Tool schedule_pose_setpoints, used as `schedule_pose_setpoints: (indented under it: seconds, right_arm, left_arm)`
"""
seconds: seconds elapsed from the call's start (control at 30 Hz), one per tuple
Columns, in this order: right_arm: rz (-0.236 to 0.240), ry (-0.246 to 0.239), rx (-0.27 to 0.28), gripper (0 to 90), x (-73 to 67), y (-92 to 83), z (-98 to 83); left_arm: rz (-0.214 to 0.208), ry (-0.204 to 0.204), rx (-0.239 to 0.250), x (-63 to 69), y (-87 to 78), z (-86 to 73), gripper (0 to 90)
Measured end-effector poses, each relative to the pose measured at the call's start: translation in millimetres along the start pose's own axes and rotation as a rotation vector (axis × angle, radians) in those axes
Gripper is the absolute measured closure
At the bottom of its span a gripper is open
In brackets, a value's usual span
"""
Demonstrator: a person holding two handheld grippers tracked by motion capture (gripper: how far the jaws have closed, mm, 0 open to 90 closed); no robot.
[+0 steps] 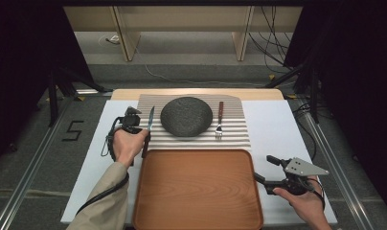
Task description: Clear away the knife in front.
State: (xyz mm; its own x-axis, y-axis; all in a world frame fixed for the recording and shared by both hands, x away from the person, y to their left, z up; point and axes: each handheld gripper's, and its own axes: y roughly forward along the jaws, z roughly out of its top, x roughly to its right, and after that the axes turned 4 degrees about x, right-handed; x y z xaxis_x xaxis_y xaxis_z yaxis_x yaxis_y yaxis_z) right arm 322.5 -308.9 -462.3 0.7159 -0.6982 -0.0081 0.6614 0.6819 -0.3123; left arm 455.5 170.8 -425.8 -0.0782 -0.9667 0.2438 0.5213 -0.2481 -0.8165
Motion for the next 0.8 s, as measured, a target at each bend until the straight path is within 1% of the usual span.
schedule_pose_setpoints:
  seconds: [0.13, 0.2, 0.23, 0.33, 0.4, 0.53, 0.6, 0.8]
  right_arm:
    - [-0.001, 0.0, 0.0, 18.8, 0.4, -0.1, -0.3]
    - [-0.002, -0.001, 0.0, 18.8, 0.6, 0.1, -0.5]
    - [-0.002, 0.0, -0.001, 18.8, 0.5, 0.1, -0.3]
    - [0.0, 0.0, 0.0, 18.8, 0.1, -0.1, 0.1]
    - [0.0, 0.0, -0.001, 18.9, 0.1, 0.1, 0.0]
    - [0.001, -0.003, 0.002, 18.8, -0.2, 0.3, 0.3]
    - [0.0, -0.001, 0.001, 18.8, -0.2, 0.2, 0.3]
    - [0.001, -0.001, -0.001, 18.8, -0.1, -0.1, 0.2]
  left_arm:
    - [-0.005, 0.005, -0.005, 2.1, -5.9, -13.6, 77.3]
    - [-0.027, -0.002, -0.011, 2.5, -9.5, -21.9, 77.3]
    - [-0.032, -0.004, -0.004, 2.8, -11.6, -25.9, 77.3]
    - [-0.054, 0.002, 0.001, 5.1, -15.2, -38.4, 77.3]
    - [-0.048, 0.018, -0.005, 7.0, -17.1, -45.8, 77.3]
    - [-0.055, 0.037, -0.024, 9.8, -22.4, -59.0, 77.3]
    - [-0.048, 0.05, -0.032, 11.1, -26.0, -65.9, 77.3]
    - [-0.06, 0.058, -0.058, 10.7, -34.5, -86.9, 77.2]
